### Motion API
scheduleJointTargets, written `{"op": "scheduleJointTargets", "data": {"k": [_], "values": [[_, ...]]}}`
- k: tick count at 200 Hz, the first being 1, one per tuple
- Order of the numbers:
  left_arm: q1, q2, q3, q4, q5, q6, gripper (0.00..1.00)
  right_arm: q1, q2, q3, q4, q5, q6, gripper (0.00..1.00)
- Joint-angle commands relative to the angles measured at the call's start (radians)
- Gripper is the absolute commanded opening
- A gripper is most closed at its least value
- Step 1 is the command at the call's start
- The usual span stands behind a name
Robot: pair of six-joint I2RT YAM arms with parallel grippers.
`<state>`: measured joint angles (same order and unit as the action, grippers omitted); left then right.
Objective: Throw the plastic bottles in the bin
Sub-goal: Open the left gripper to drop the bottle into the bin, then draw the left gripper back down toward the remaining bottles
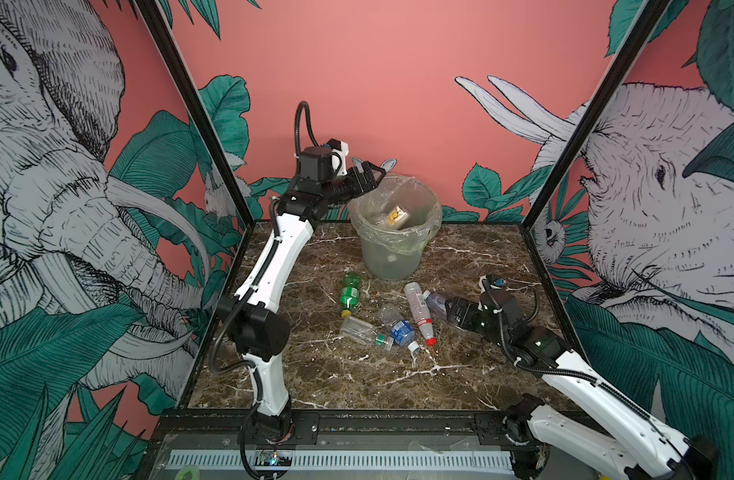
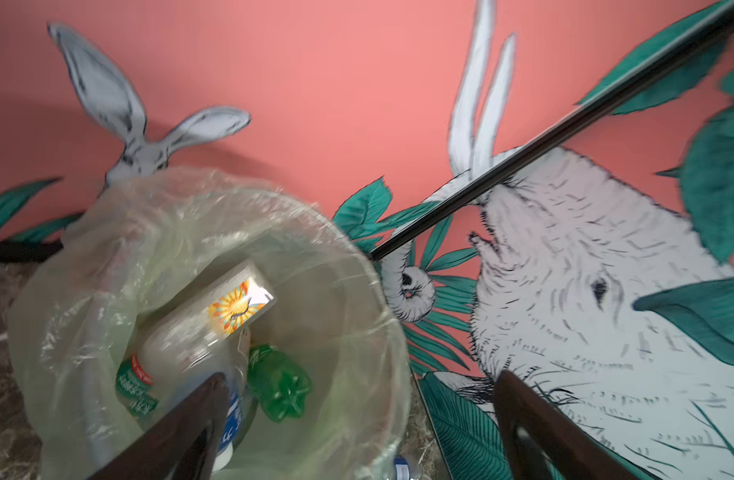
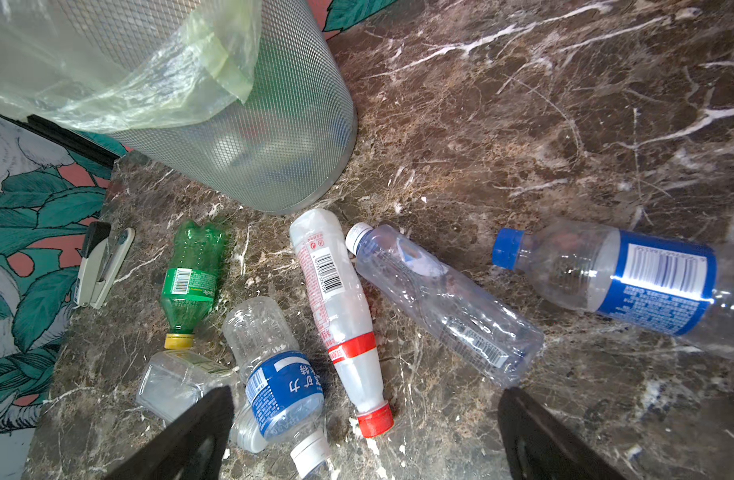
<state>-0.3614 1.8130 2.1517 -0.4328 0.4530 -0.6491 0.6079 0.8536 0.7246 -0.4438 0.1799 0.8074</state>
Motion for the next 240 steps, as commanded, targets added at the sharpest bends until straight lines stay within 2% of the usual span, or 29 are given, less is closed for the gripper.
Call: {"op": "scheduleJointTargets", "data": {"k": [1, 37, 93, 109, 133, 174, 240], "values": [[0.005, -0.160, -0.038, 0.085, 0.035, 0.117, 1.00, 0.001, -0.017, -0.004, -0.022, 0.036, -0.004, 0.99], [0.020, -0.295, -0.262, 0.218, 0.074, 0.108, 1.00, 0.001, -0.036, -0.013, -0.020, 0.047, -0.006, 0.99], [0.022, -0.425, -0.475, 0.189, 0.053, 0.194, 1.00, 0.001, -0.088, -0.014, -0.059, 0.114, -0.008, 0.99], [0.024, -0.471, -0.521, 0.139, 0.008, 0.206, 0.99, 0.001, -0.090, -0.013, -0.077, 0.140, 0.008, 0.99], [0.024, -0.583, -0.675, 0.224, -0.040, 0.217, 1.00, 0.001, -0.088, -0.007, -0.104, 0.161, 0.031, 0.99], [0.024, -0.637, -0.720, 0.116, -0.030, 0.273, 1.00, 0.001, -0.092, -0.049, -0.038, 0.133, 0.028, 0.99], [0.023, -0.743, -0.926, 0.118, -0.087, 0.279, 1.00, 0.001, -0.029, -0.055, 0.015, 0.089, 0.010, 0.99]]}}
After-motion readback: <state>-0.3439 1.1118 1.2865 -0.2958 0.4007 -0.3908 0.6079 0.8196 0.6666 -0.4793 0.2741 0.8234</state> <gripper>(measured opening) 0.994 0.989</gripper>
